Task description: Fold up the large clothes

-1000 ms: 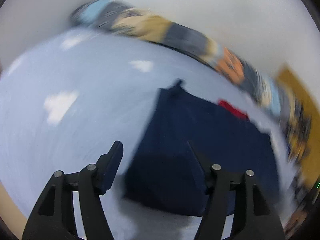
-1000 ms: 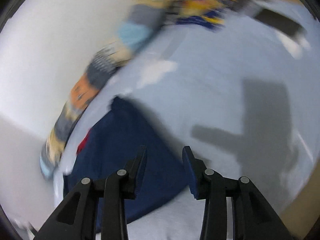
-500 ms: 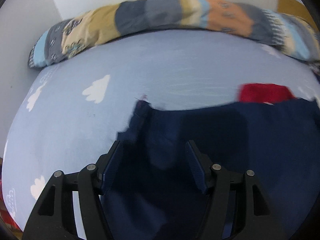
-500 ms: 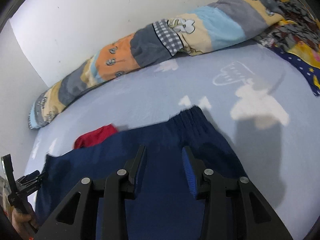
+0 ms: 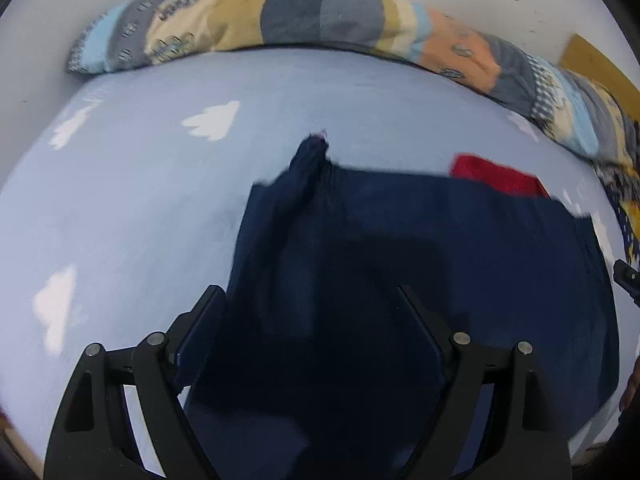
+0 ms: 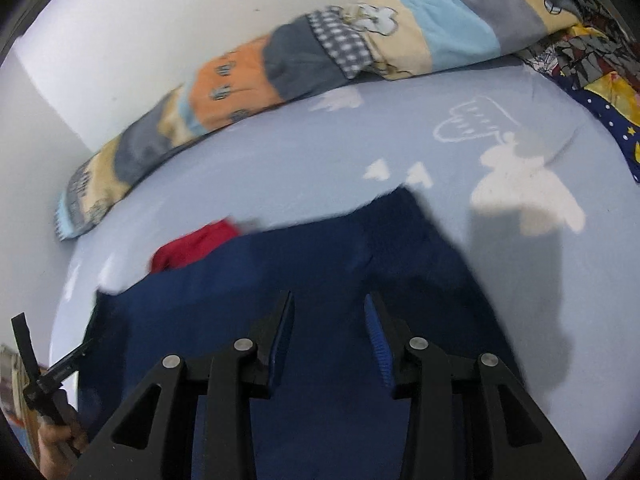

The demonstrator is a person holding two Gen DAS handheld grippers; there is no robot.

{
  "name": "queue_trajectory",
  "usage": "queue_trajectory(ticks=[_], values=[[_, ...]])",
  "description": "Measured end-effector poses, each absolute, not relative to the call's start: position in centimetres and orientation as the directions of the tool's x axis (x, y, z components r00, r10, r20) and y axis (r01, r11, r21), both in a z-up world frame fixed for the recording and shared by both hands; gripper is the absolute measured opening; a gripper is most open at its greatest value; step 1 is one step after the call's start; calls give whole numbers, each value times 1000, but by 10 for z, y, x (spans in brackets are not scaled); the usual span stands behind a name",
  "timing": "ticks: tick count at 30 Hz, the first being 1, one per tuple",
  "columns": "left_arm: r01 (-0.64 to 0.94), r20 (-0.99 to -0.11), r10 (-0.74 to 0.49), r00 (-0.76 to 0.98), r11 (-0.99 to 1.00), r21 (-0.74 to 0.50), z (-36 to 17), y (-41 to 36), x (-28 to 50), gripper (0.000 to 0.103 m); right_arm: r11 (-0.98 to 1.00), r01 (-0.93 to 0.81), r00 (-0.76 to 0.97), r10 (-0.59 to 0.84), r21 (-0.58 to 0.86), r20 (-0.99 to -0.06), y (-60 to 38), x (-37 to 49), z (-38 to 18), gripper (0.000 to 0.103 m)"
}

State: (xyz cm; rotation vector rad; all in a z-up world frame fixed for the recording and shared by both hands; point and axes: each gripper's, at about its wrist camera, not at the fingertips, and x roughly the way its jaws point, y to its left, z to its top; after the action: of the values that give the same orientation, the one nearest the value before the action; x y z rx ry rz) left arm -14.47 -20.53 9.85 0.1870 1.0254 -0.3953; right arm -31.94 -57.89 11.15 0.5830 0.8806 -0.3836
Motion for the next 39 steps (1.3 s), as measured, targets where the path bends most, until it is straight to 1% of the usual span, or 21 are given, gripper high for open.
queue_trajectory(ticks=[2,4,6,8,11,13,15,16,17,20,21,23,25,28,30,32,33,34,35,38,39], values=[[415,-845,-275,458,907,-70,107,-191,-179,85,806,507,584,-62,305,-809,-544,-331,122,40],[424,-832,-290,472,902,-74,113,-180,-209,85,824,472,610,-48,313,-791,-517,-346,131,39],[433,-821,-309,480,897,-85,117,-171,-229,85,838,442,637,-42,319,-770,-490,-368,136,43],[435,-819,-315,480,896,-90,121,-169,-240,85,844,420,657,-29,334,-753,-475,-387,138,43],[437,-794,-333,508,894,-95,125,-164,-250,85,858,429,651,-78,282,-755,-461,-411,141,44],[425,-799,-338,498,898,-115,115,-160,-260,85,854,441,653,-94,277,-751,-458,-418,140,44],[422,-806,-372,461,891,-170,104,-161,-264,85,851,455,633,-103,262,-767,-453,-420,137,44],[430,-807,-375,456,887,-170,100,-164,-266,85,855,442,644,-92,270,-760,-449,-420,135,44],[442,-810,-362,462,885,-143,95,-170,-269,85,869,415,667,-90,268,-739,-441,-421,132,44],[464,-800,-345,491,881,-95,90,-178,-275,85,912,376,662,-142,162,-736,-421,-417,112,44],[470,-799,-336,499,879,-76,87,-180,-275,85,920,361,675,-146,152,-723,-417,-415,111,44],[466,-820,-313,480,882,-65,75,-185,-268,85,937,332,691,-160,113,-705,-410,-408,112,44],[451,-835,-287,470,891,-52,65,-191,-262,86,938,332,669,-162,98,-725,-410,-400,105,44],[464,-839,-219,499,885,45,54,-205,-268,89,918,379,574,-131,120,-809,-417,-384,76,44],[487,-831,-199,520,868,97,52,-213,-275,90,922,378,546,-150,83,-824,-413,-378,68,44],[494,-824,-198,531,862,111,53,-216,-279,90,933,359,534,-185,24,-825,-406,-375,69,44],[496,-821,-198,535,861,116,53,-216,-279,89,933,358,547,-178,36,-818,-405,-376,72,46],[497,-819,-202,538,860,115,54,-215,-279,89,932,356,579,-167,63,-798,-405,-378,78,42],[496,-817,-205,539,861,111,56,-214,-280,89,933,354,611,-177,66,-771,-404,-381,86,43],[484,-810,-217,545,870,93,60,-208,-282,89,927,374,635,-248,10,-731,-403,-387,97,47],[477,-805,-220,551,874,88,60,-206,-283,89,922,387,625,-250,16,-740,-403,-387,96,52]])
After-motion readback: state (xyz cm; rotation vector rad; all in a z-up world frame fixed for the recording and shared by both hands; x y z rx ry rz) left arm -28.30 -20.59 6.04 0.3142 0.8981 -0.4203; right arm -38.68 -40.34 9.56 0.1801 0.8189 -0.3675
